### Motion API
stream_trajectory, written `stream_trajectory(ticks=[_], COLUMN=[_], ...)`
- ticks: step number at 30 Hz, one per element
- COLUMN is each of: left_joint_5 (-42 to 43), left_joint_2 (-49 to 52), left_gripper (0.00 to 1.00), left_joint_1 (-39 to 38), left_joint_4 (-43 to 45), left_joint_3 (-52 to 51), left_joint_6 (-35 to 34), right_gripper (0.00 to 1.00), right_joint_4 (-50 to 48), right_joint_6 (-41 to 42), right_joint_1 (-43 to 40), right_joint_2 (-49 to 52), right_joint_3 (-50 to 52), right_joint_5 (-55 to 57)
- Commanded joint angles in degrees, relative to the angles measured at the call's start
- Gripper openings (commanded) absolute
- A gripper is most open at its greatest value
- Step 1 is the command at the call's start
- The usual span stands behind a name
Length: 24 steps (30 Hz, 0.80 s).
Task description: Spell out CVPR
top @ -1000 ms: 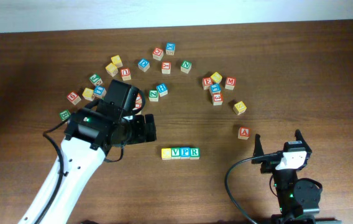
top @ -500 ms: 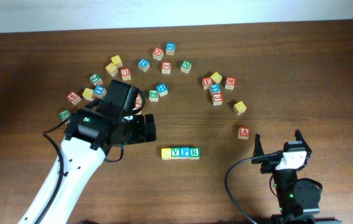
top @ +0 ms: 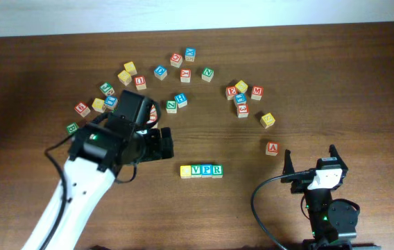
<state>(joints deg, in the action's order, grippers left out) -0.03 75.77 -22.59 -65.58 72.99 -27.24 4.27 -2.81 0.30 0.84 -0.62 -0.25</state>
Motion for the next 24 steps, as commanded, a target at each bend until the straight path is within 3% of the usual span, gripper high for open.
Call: stream_trajectory(ticks=[1,3,7,11,15,19,21,24], left_joint_5=[0.22,0.24,0.22,-0.24,0.98,13.18,13.9,13.84], left_joint_2=[-5.14,-7.56,-13.31,-21.09,-32.3,-43.58,-45.16,-48.17], left_gripper=[0.99,0.99,0.99,0.99,0.99,0.99,0.99,0.99], left_joint_1=[2.1,4.85,11.06,16.35,16.76,16.74,16.74,16.76], left_joint_4=[-0.07,-0.07,-9.64,-9.66,-2.97,11.58,14.47,25.83], left_joint_3=[0.57,0.57,0.57,-0.33,-7.48,-19.39,-22.21,-30.05], left_joint_6=[-0.13,-0.11,-0.11,1.25,10.86,26.01,26.23,26.23], right_gripper=[0.98,0.98,0.98,0.98,0.98,0.98,0.98,0.98], right_joint_4=[0.28,0.28,0.28,0.28,0.28,0.28,0.28,0.28], right_joint_6=[0.07,0.07,0.07,0.07,0.07,0.07,0.04,0.07], right_joint_1=[-0.33,-0.33,-0.33,-0.33,-0.33,-0.33,-0.33,-0.33], right_joint_2=[-0.63,-0.63,-0.63,-0.63,-0.63,-0.63,-0.63,-0.63], right_joint_3=[0.31,0.31,0.31,0.31,0.31,0.31,0.31,0.31], right_joint_5=[-0.37,-0.37,-0.37,-0.37,-0.37,-0.37,-0.37,-0.37])
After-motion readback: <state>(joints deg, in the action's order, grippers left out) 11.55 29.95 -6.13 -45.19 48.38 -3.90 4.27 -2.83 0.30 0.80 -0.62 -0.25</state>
